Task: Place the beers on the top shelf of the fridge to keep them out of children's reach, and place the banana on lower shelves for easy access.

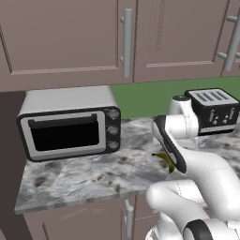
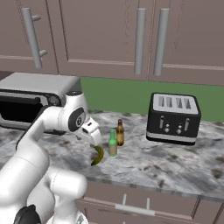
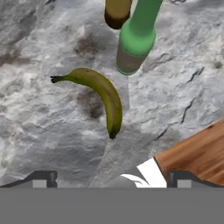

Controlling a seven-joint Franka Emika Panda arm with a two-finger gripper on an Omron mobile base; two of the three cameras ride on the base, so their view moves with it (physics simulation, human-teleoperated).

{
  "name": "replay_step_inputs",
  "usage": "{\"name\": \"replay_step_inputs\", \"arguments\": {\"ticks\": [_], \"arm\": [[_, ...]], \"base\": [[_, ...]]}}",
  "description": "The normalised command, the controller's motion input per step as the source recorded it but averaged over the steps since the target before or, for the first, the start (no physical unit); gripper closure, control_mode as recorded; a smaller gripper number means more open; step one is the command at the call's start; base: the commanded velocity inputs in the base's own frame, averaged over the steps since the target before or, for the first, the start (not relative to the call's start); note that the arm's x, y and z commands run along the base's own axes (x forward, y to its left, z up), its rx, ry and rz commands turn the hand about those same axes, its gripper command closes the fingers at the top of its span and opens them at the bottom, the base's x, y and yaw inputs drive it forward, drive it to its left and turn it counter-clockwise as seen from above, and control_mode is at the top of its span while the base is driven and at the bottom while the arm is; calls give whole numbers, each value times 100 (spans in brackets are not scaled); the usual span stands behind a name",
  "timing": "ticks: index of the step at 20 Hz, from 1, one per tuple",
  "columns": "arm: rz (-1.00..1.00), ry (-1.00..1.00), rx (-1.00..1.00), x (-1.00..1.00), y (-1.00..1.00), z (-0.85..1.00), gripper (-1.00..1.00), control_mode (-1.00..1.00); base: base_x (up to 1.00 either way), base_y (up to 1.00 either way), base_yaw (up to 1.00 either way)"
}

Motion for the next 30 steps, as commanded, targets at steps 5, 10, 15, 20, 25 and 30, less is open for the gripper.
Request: {"name": "replay_step_inputs", "arguments": {"ticks": [5, 10, 15, 20, 25, 30], "arm": [[-20, 4, 0, 0, -6, -43, -100, -100], [-5, 1, 0, 0, 0, -33, -100, -100], [0, 0, 0, 0, -3, -28, -100, -100], [0, 0, 0, 1, -14, -33, -100, -100], [3, 0, 0, 8, -10, -28, -100, -100], [7, 0, 0, 12, 0, -14, -100, -100]], "base": [[0, 0, 0], [0, 0, 0], [0, 0, 0], [0, 0, 0], [0, 0, 0], [0, 0, 0]]}}
